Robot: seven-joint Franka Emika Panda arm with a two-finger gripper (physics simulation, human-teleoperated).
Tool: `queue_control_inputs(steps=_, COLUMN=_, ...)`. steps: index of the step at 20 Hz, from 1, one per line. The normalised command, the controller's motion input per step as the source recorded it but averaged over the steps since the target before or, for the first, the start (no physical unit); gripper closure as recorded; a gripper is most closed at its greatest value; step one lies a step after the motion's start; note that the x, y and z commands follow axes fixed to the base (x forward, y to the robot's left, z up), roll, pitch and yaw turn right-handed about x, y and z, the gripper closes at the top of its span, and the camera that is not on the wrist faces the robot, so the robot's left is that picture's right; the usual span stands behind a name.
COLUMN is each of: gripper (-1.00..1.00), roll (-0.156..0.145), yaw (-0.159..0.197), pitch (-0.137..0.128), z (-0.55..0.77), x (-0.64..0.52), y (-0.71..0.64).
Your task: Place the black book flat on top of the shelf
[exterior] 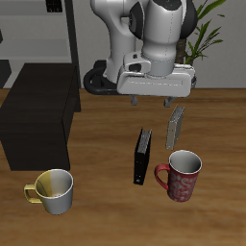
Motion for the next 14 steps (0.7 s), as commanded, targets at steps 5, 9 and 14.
queue_control_inputs(steps=5, gripper=-1.00, roll=-0.001, yaw=-0.026, pitch=0.027, z=-0.36, x=0.18, y=-0.04)
queue_control_inputs(steps=9, gripper=-1.00, roll=0.010, yaw=-0.004, pitch=0.025, z=-0.32, x=0.14, y=0.05)
queue_control_inputs(steps=14, gripper=-1.00, roll=0.001, yaw=-0.013, pitch=-0.005, z=-0.16, x=0.08, y=0.07)
